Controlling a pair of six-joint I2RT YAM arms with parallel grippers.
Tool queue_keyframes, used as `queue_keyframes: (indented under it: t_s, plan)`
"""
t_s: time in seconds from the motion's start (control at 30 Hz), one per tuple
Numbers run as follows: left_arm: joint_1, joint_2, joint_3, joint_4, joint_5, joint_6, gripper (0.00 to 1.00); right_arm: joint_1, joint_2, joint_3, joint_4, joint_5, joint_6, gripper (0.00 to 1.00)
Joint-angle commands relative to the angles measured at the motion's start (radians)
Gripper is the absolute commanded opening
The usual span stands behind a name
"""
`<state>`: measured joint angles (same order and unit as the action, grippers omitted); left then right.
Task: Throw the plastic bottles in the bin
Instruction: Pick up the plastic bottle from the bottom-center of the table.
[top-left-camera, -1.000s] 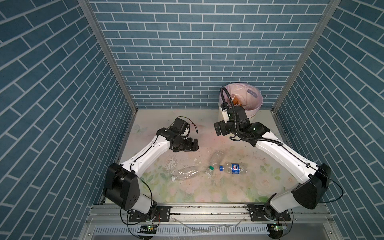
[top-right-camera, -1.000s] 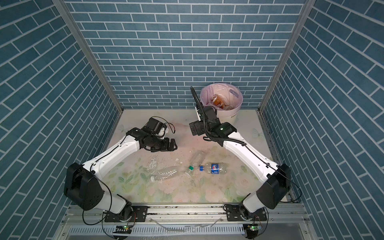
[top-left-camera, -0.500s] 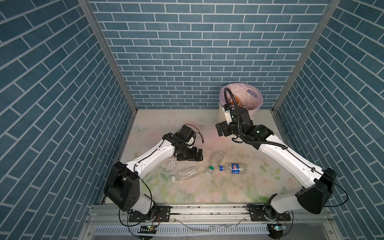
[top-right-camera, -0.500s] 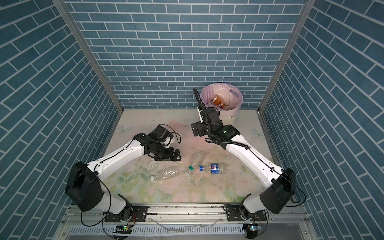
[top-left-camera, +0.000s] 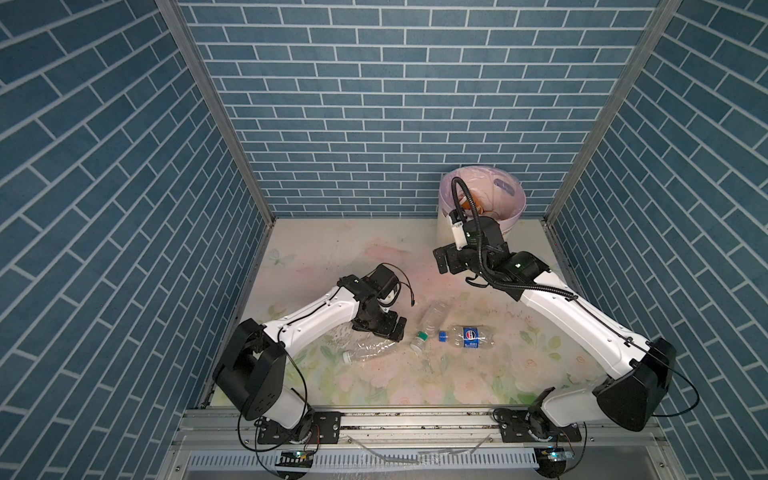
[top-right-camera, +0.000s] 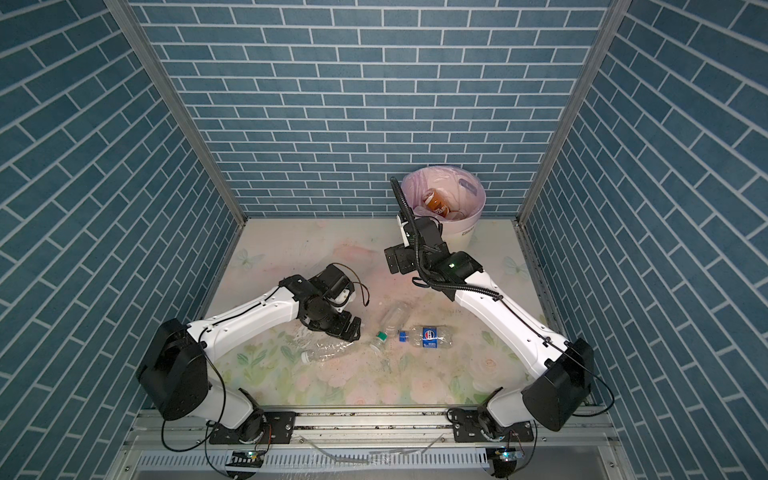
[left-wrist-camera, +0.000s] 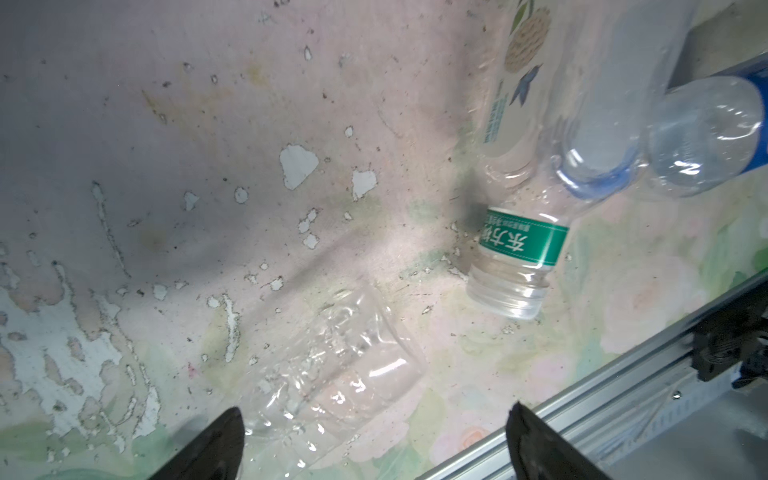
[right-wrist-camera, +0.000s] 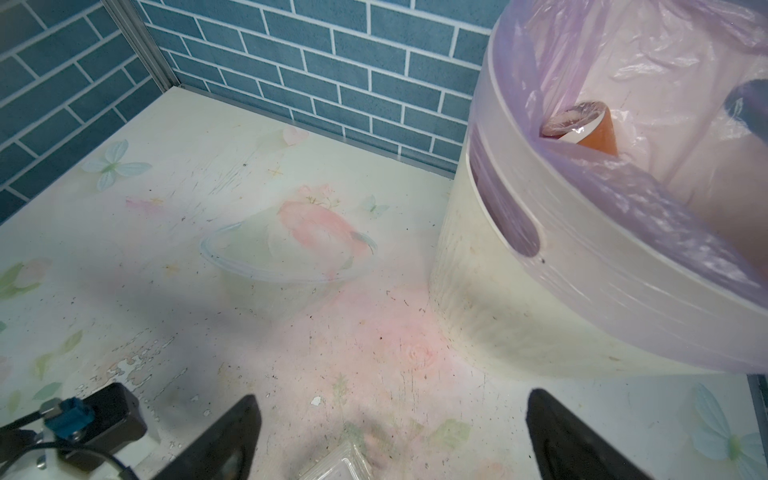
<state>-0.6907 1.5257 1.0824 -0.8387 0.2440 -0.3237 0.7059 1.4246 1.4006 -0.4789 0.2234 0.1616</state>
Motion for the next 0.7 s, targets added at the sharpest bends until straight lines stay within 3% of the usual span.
queue_keyframes:
  t_s: [0.0, 0.67]
  plan:
    - [-0.01, 0.008, -0.039, 0.001, -0.053, 0.025, 0.99, -0.006, -0.027, -0.034, 0.022, -0.013, 0.038, 0.99]
    - [-0.02, 0.047, -0.119, 0.056, -0.121, 0.044, 0.99, -0.016, 0.0, -0.037, 0.036, -0.041, 0.052, 0.99]
